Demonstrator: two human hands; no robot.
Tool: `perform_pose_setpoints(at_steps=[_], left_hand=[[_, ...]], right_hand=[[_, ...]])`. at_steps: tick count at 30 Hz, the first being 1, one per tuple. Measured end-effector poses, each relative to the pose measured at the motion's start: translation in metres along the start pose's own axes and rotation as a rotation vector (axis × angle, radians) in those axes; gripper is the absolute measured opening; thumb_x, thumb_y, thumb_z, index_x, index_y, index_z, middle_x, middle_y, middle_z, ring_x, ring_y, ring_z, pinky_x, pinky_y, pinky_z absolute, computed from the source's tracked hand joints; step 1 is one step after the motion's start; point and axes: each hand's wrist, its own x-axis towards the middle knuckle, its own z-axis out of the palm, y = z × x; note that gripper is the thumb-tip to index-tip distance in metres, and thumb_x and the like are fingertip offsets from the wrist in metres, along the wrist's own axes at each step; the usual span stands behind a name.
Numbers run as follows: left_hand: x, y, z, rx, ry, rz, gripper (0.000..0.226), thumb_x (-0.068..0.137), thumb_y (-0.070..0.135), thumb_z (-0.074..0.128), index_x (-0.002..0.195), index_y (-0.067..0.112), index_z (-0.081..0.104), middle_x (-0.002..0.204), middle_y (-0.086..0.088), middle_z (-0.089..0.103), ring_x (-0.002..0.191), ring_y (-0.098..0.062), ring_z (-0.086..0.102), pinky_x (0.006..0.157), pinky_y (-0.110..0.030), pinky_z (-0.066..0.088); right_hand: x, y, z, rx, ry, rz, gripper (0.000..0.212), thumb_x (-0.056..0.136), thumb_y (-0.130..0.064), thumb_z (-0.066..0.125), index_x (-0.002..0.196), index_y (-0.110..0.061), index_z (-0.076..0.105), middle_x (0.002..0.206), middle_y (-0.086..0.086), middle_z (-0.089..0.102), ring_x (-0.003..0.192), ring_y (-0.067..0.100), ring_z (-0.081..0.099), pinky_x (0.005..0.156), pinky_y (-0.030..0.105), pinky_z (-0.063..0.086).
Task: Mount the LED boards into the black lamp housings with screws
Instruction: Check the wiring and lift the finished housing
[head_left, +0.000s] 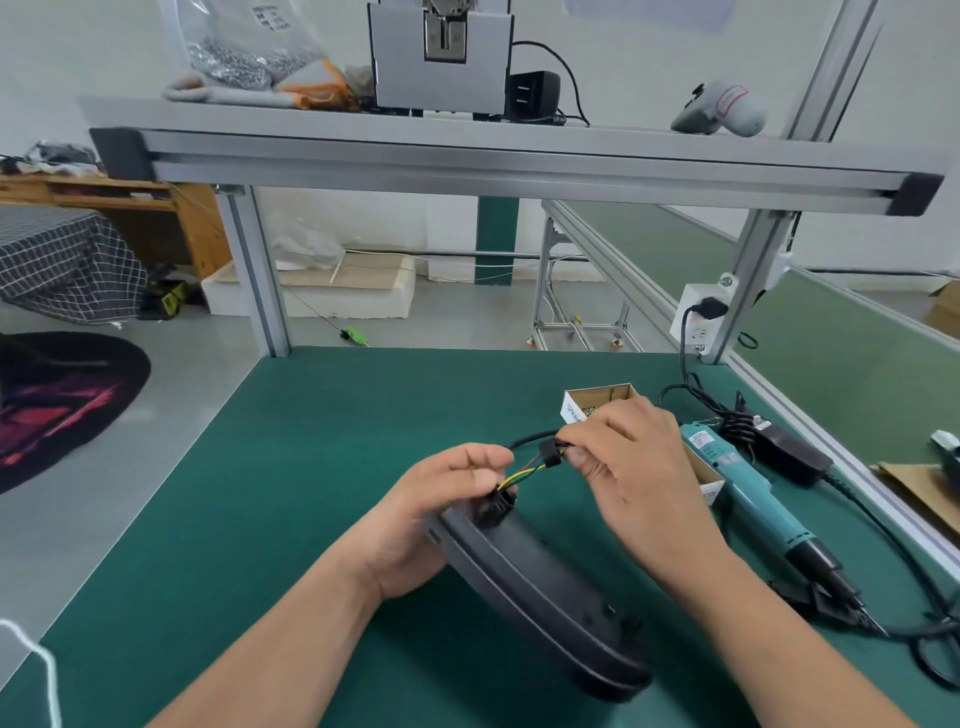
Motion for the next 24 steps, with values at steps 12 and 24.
perform_pose_setpoints(at_steps=[12, 24], left_hand=[[-0.001, -0.001, -0.001, 0.314, 0.042, 0.107, 0.041, 0.072, 0.018, 0.071, 0.113, 0.013, 0.074, 0.107, -0.007, 0.065, 0.091, -0.019, 0.060, 0.083, -0.032, 0.052], [-0.004, -0.010, 0.011, 0.718, 0.066, 0.280, 0.052, 0.094, 0.018, 0.066, 0.144, 0.031, 0.059, 0.130, 0.014, 0.069, 0.131, -0.012, 0.060, 0.113, -0.030, 0.047]], right_hand=[[-0.001, -0.010, 0.005, 0.003, -0.025, 0.015, 0.009, 0.098, -0.022, 0.065, 0.100, -0.018, 0.073, 0.093, -0.005, 0.061, 0.088, 0.025, 0.054, 0.081, 0.051, 0.047], [-0.004, -0.008, -0.005, 0.111, -0.210, -0.054, 0.014, 0.103, -0.015, 0.062, 0.109, -0.011, 0.074, 0.097, 0.000, 0.061, 0.092, 0.024, 0.055, 0.084, 0.043, 0.047]])
